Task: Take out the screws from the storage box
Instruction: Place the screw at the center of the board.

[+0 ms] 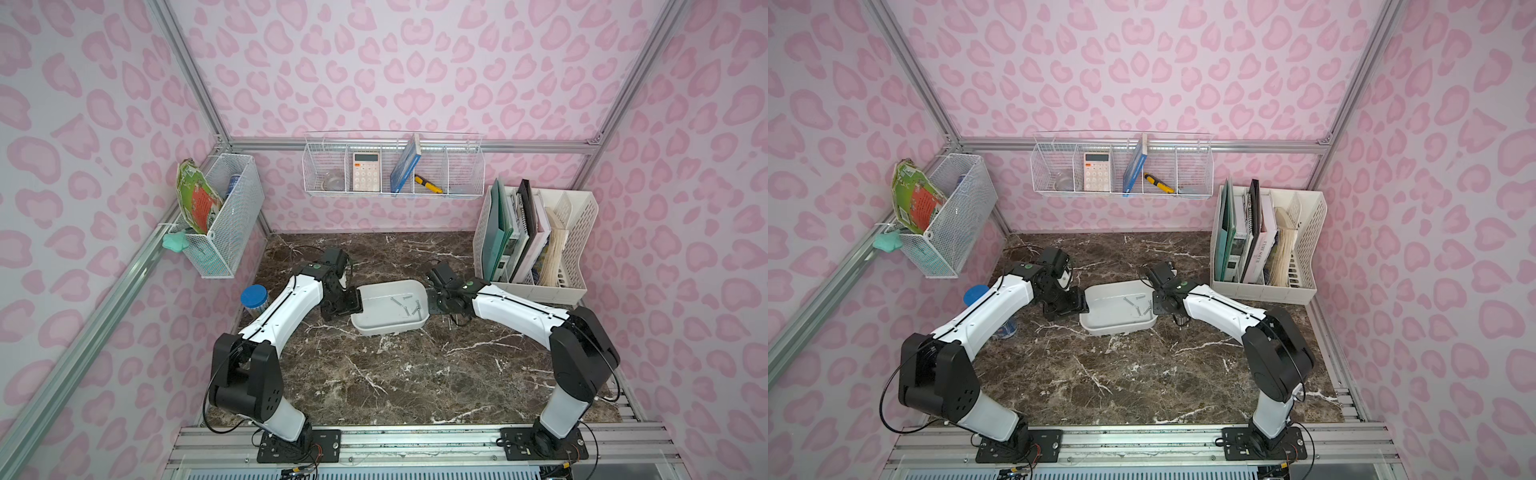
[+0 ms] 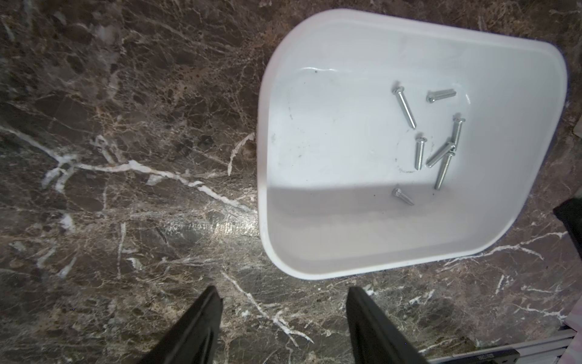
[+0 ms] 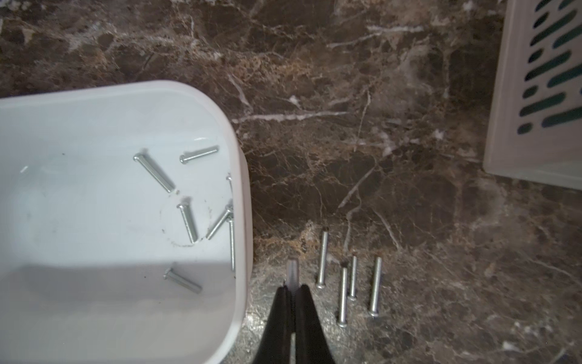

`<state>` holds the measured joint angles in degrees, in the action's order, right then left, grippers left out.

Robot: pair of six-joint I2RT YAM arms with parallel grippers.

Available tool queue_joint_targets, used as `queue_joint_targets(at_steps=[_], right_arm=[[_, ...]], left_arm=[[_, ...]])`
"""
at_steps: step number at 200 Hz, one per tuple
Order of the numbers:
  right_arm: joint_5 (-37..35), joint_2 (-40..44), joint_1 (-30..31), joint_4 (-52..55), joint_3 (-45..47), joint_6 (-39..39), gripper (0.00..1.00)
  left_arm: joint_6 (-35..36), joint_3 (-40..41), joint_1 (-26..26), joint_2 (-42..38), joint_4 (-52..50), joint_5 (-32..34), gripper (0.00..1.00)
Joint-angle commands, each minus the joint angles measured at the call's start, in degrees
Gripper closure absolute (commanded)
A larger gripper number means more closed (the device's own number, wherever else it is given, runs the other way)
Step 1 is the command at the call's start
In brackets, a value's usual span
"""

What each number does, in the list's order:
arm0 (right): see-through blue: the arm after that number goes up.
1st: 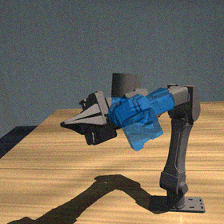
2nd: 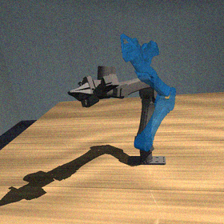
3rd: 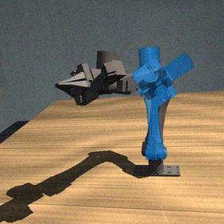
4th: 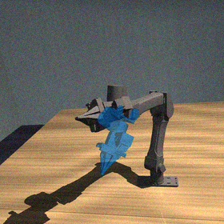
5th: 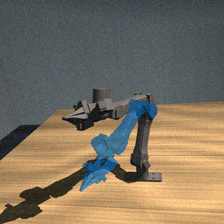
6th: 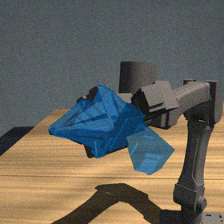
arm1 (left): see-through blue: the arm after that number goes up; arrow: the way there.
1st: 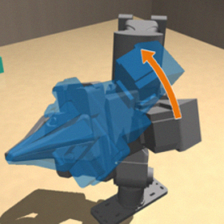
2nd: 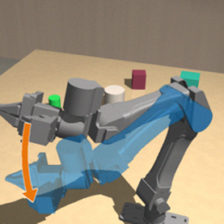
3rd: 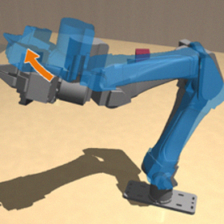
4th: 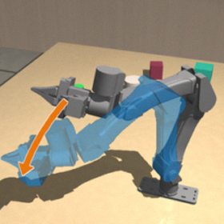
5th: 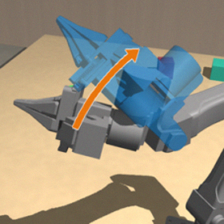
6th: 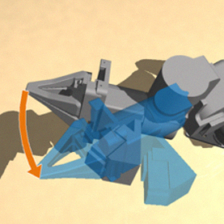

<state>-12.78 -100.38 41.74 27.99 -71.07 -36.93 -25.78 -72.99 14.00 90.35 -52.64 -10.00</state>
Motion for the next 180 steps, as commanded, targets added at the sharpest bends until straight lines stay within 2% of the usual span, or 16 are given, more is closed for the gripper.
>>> queue_joint_targets(at_steps=[1,41,180], right_arm=[[1.12,0.22,-0.52,-3.17,2.31,-0.47,0.93],[3.72,-1.23,-0.95,-6.36,6.13,-0.67,0.92],[1.54,-2.72,-1.39,-4.48,8.83,-3.29,0.89]], left_arm=[[0.03,-0.31,-0.02,0.25,-0.66,0.33,0.32],[0.03,-0.3,-0.02,0.41,-0.69,0.86,0.32],[-0.06,-0.31,0.02,0.11,-0.66,0.6,0.32]])
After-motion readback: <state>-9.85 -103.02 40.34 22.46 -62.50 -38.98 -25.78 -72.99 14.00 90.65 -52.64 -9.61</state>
